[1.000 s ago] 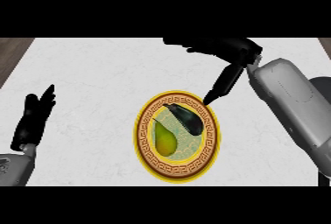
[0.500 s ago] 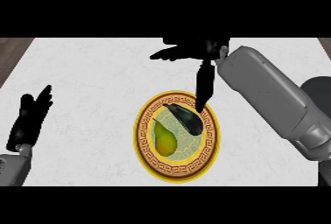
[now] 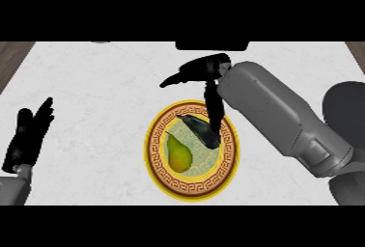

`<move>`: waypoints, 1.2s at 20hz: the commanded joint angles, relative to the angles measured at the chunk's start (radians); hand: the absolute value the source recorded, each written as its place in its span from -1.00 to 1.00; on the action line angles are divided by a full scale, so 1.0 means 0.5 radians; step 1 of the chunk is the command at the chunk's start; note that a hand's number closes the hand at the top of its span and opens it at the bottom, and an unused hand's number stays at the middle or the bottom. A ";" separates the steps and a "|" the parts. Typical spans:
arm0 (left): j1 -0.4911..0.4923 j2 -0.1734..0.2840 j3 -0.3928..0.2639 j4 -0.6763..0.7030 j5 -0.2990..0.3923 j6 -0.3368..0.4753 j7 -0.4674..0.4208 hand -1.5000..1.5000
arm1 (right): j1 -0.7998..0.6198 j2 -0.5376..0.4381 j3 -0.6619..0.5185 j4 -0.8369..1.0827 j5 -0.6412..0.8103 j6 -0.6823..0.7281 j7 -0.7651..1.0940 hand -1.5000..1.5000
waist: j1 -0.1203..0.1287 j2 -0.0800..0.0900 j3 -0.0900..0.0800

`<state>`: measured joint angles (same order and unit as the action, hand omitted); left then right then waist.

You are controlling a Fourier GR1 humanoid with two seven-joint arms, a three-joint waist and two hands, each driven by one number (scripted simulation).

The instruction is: Pick the eggplant from the plate and place it in the pan

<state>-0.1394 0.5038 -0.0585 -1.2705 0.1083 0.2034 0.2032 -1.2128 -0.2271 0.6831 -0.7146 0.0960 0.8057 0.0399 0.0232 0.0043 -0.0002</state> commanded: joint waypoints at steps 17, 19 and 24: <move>-0.039 -0.124 0.083 -0.039 -0.168 -0.045 0.100 0.00 | 0.304 0.209 -0.031 0.048 0.733 -0.102 -0.244 -1.00 | -0.025 -0.005 0.001; 0.007 0.004 0.210 -0.032 -0.070 -0.189 0.070 0.00 | 0.300 0.229 -0.070 0.060 0.763 -0.137 -0.237 -1.00 | -0.023 -0.007 0.000; 0.022 -0.080 0.223 -0.026 -0.151 -0.138 0.025 0.00 | 0.373 0.283 -0.156 0.042 0.870 -0.115 -0.235 -1.00 | -0.032 -0.008 0.000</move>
<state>-0.1334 0.4533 0.0243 -1.2804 0.0402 0.1500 0.2257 -1.0564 -0.1035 0.6339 -0.6786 0.4932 0.7540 -0.0807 0.0095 0.0013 -0.0001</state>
